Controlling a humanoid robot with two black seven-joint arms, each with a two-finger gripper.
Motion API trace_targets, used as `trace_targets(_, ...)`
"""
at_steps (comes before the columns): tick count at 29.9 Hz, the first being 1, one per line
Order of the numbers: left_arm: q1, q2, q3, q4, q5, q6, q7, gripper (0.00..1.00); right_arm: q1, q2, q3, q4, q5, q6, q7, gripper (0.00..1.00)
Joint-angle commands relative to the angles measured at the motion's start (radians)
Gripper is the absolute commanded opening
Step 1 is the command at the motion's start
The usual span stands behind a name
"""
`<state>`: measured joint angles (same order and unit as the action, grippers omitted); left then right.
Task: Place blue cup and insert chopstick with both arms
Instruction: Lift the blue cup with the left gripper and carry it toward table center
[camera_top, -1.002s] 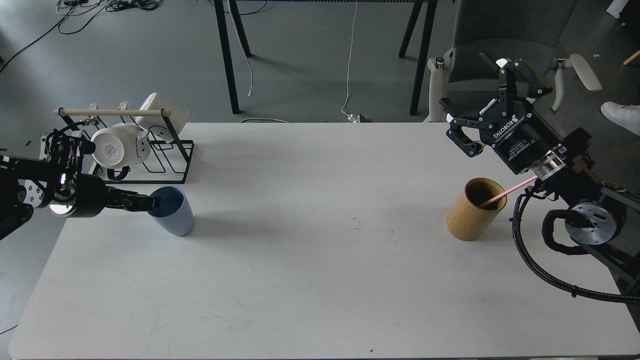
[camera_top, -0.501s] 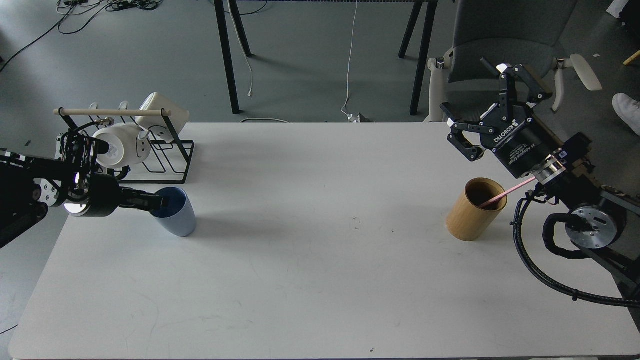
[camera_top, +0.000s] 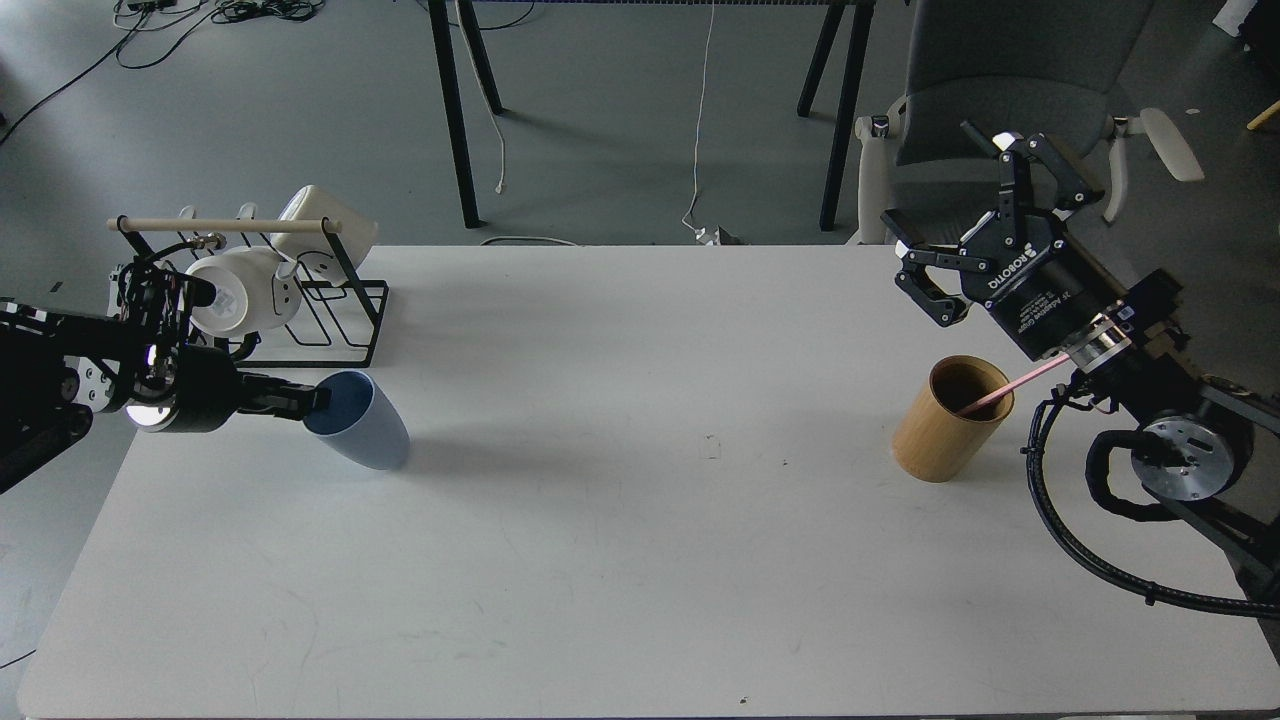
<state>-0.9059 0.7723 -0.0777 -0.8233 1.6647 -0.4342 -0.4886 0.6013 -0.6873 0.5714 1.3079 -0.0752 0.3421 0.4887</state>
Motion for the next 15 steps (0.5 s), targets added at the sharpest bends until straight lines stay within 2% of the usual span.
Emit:
trace_targets(1, -0.046, 0.021, -0.010, -0.088, -0.008, -0.012, 0.000, 0.06, 0.000, 0.002, 0.021, -0.022, 0.003, -0.002, 0.000, 0.96)
trace_targets(4, -0.126, -0.016, -0.002, -0.096, 0.000, -0.035, 0.000, 0.06, 0.000, 0.000, 0.088, -0.053, 0.006, -0.002, 0.000, 0.96)
trace_targets(8, -0.227, -0.160, 0.010, -0.047, 0.006, -0.054, 0.000, 0.06, 0.000, 0.000, 0.162, -0.108, 0.020, -0.002, 0.000, 0.96)
trace_targets(11, -0.309, -0.310, 0.048, 0.062, 0.023, -0.054, 0.000, 0.06, 0.000, 0.000, 0.185, -0.157, 0.022, -0.002, 0.000, 0.96)
trace_targets(15, -0.405, -0.549, 0.226, 0.252, 0.056, -0.054, 0.000, 0.06, 0.002, 0.000, 0.225, -0.191, 0.022, -0.002, 0.000, 0.96)
